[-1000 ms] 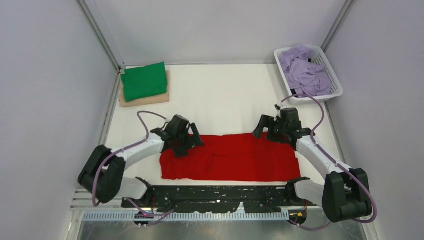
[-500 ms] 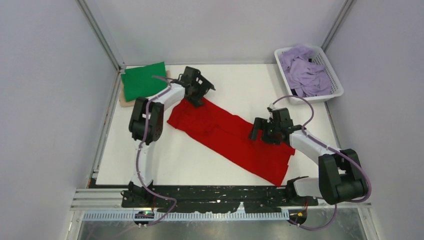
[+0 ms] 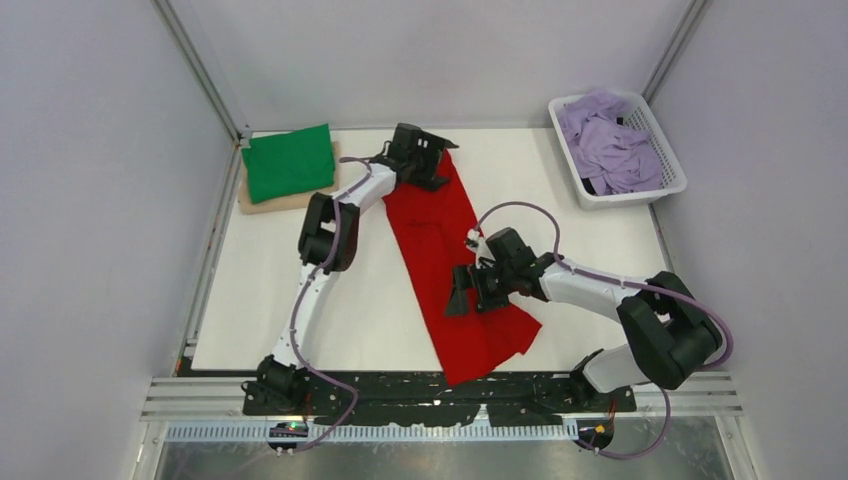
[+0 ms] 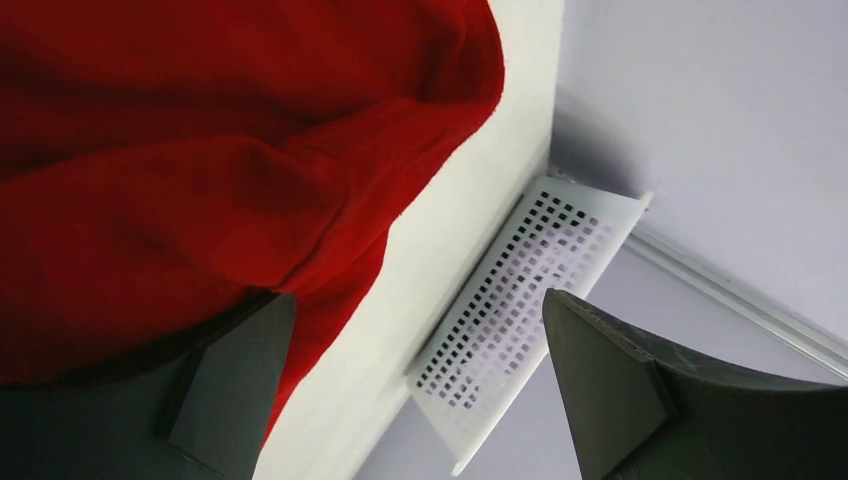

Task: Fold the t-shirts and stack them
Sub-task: Rotate the tshirt 80 degrees, then grab the bottom of the folded rectangular tshirt with both arms

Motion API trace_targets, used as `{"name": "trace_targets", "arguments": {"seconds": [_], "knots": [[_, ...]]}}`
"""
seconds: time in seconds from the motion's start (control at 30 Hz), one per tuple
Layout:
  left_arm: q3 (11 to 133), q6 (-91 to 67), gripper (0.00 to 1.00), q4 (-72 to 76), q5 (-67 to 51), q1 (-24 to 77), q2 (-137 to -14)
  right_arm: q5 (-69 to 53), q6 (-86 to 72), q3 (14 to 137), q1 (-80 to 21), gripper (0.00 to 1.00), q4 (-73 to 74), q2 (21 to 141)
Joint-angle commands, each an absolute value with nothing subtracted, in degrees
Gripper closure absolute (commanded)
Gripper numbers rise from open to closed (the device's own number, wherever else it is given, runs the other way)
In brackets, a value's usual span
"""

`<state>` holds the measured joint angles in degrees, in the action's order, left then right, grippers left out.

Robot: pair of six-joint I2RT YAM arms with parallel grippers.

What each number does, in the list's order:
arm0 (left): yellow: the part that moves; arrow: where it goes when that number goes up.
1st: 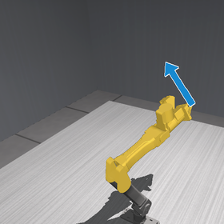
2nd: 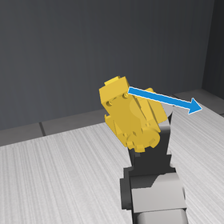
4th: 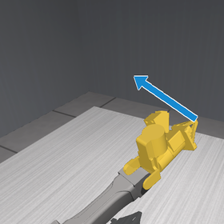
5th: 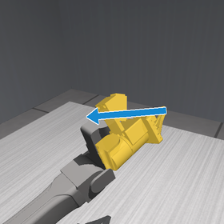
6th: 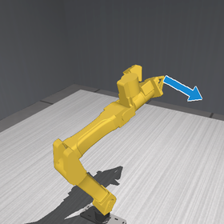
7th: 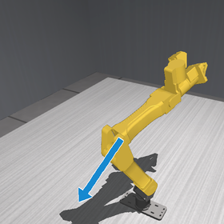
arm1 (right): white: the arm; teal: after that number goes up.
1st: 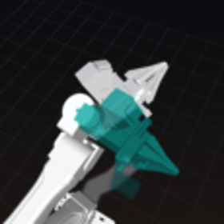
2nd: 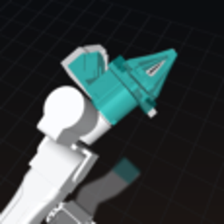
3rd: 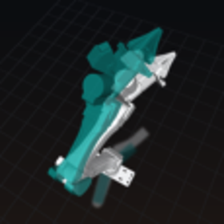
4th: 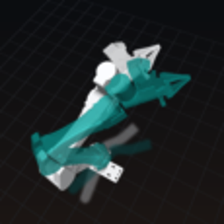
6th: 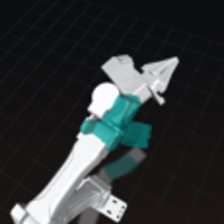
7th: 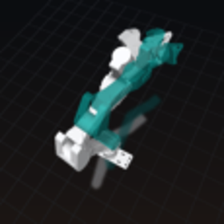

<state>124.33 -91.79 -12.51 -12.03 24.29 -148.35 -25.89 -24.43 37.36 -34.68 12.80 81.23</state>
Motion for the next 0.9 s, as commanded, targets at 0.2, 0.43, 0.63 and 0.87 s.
{"name": "trace_targets", "arguments": {"seconds": [0.2, 0.43, 0.63, 0.87], "knots": [[139.76, -101.48, 0.00, -2.93, -3.34, 27.16, -160.90, -37.46, -19.91, 42.84, -42.34, 0.05, 12.87, 83.99], [142.02, -97.42, 0.00, 1.12, 2.93, 26.28, -162.24, -35.28, -18.80, 43.42, -42.48, 0.05, 12.23, 81.38], [144.70, -88.48, 0.00, 1.99, 6.91, 24.55, -160.08, -16.36, -17.59, 43.29, -42.11, 0.05, 20.23, 71.86], [139.29, -70.54, 0.00, 2.63, -5.18, 24.49, -145.41, -2.73, -27.32, 37.04, -36.78, 0.05, 20.45, 55.12]]}}
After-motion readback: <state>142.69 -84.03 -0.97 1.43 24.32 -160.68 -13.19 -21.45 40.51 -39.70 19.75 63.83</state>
